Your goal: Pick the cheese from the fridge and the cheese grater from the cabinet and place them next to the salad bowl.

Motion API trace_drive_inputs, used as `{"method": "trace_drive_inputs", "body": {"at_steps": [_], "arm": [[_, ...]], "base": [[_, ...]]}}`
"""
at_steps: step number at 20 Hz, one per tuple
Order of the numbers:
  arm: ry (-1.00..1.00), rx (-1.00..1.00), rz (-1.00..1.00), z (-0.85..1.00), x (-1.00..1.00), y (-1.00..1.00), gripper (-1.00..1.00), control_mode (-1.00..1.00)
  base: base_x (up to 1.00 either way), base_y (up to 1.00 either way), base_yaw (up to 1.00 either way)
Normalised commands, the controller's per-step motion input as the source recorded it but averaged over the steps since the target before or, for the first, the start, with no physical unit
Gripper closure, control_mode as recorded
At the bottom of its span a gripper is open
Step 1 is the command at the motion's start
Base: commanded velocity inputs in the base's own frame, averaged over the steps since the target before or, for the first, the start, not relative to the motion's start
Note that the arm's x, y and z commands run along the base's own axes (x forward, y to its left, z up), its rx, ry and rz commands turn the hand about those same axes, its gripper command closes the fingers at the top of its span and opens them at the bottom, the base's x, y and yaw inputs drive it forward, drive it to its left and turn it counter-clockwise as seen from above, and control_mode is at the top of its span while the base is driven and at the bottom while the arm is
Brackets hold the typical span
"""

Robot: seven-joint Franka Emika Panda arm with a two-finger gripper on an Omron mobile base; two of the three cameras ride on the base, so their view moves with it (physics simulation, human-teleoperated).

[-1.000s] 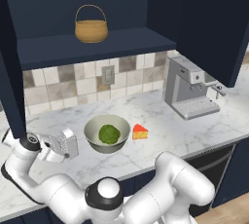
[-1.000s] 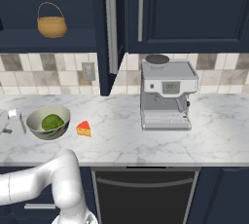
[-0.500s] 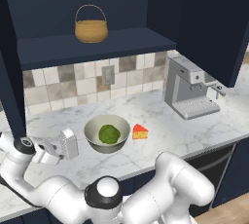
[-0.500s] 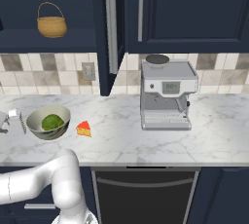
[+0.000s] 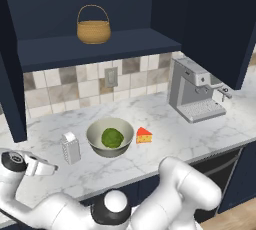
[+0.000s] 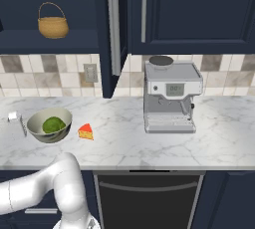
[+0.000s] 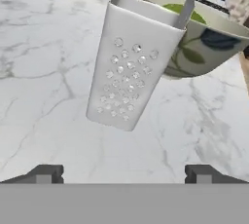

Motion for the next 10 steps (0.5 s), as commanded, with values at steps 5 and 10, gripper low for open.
{"method": "trace_drive_inputs", "body": {"at_steps": [5, 10], "arm": [[-0.09, 0.02, 0.15, 0.27, -1.0, -0.04, -1.0, -1.0], [-0.07, 0.02, 0.02, 0.46, -0.98, -0.35, -1.0, -1.0]], "base": [[0.0, 0.0, 0.0], [0.0, 0.0, 0.0]]}}
